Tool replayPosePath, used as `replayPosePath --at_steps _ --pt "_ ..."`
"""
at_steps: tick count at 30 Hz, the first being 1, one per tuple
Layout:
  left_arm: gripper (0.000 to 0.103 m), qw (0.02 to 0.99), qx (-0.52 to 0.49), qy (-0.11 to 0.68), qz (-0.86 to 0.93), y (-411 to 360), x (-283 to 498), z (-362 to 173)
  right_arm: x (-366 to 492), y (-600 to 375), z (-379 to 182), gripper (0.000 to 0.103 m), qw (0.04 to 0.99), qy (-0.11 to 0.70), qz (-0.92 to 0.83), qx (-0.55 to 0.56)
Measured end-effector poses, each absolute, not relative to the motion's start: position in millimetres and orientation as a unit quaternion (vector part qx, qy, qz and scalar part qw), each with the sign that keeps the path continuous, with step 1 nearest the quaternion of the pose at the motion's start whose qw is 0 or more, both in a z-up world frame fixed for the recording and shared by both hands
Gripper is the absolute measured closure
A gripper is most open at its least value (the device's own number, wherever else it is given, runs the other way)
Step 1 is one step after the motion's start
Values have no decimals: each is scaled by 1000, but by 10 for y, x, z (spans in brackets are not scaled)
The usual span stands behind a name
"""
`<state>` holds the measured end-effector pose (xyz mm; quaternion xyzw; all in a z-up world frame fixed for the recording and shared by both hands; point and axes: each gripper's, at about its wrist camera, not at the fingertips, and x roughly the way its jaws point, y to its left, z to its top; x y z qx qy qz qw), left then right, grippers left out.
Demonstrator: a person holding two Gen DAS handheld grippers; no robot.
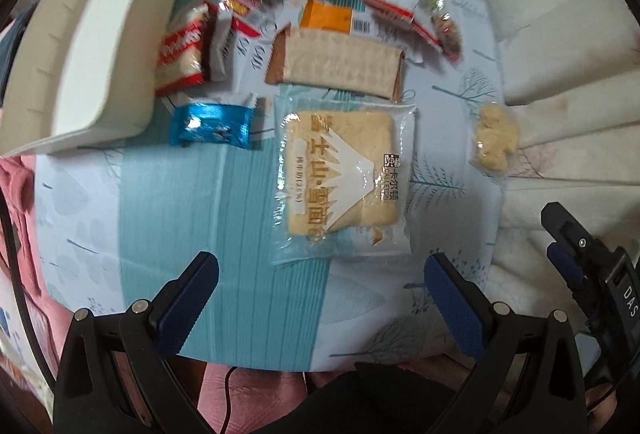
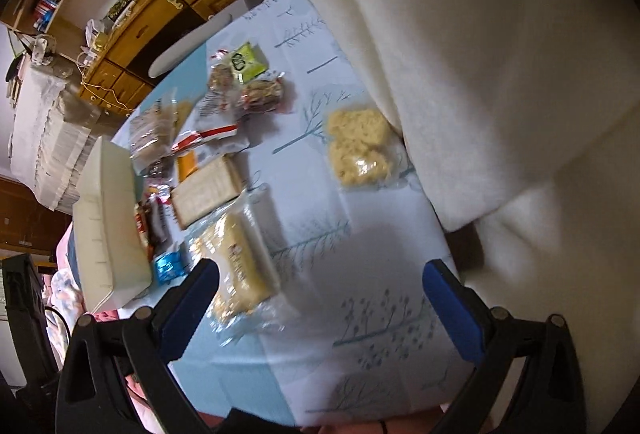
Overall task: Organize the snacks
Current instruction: 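Grasp the clear-wrapped sponge cake with the left tool while the right tool grasps the crumbly snack bag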
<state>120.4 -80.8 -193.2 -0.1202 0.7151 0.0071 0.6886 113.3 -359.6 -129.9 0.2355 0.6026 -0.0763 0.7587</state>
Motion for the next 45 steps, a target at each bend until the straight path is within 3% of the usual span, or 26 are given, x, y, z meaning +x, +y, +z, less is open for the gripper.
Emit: replayPosePath --at_steps 13,30,33,35,42,45 --pt "1 641 -110 758 59 -1112 1512 -2647 1620 -3849 -1934 13 763 614 -73 190" --pt "3 635 -105 761 80 -1156 1781 -3046 1934 -3925 -2246 28 772 621 -59 125" --pt "6 637 -107 759 81 -1175 1756 -3030 1941 -3902 -2242 35 774 620 -56 111" --pt "8 639 -110 758 79 -1161 1689 -3024 1937 -3851 -2238 46 777 619 -50 102" --pt "16 642 -114 755 72 -1032 1622 -2902 1908 -3784 -2242 47 764 635 -41 105" --pt "28 646 -108 753 64 -1003 1593 -2763 1864 -3731 -2226 47 756 644 -35 113"
